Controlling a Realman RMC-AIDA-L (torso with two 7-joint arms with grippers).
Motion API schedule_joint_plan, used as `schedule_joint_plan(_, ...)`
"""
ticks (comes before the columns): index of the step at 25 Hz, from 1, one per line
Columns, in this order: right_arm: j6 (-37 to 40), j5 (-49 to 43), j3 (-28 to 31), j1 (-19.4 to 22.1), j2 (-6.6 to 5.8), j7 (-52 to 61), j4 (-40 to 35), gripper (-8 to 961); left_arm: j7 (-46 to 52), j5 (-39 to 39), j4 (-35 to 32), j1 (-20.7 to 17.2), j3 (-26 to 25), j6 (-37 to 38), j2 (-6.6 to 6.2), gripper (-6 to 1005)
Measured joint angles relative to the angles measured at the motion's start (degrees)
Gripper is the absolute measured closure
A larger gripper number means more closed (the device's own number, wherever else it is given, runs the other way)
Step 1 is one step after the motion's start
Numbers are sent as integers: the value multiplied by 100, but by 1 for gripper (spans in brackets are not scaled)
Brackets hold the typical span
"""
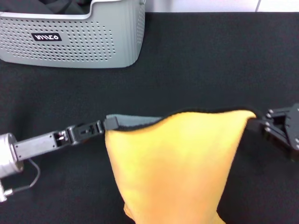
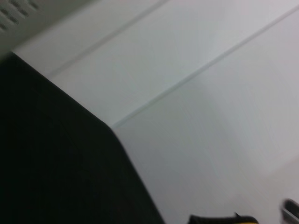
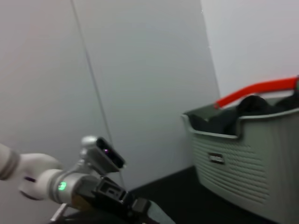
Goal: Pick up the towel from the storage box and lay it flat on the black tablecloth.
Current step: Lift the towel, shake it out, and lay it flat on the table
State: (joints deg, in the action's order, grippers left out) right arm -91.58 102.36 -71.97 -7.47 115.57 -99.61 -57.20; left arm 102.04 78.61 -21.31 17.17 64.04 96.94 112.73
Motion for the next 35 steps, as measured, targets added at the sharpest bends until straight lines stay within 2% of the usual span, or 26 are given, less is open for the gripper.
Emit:
schedule_joint_plan(9,996,3,-165,-1127,-25,-319,1232,916,1,-11,10,181,-247,-814,97,970)
schedule_joint_plan(16,1690,36,-358,-1775,10,-446,1887,913,21,-33,13,294,-578,-1207,123,970)
schedule_joint_plan(26,2616,3,-452,-2255,7,-429,2425,909,36,-4,148,418,-688,-2036,229,970)
schedule_joint_plan(35,3165,47,-676,-2303,24,-476,2520,904,58,40,306,684,-656,-2611,376,970)
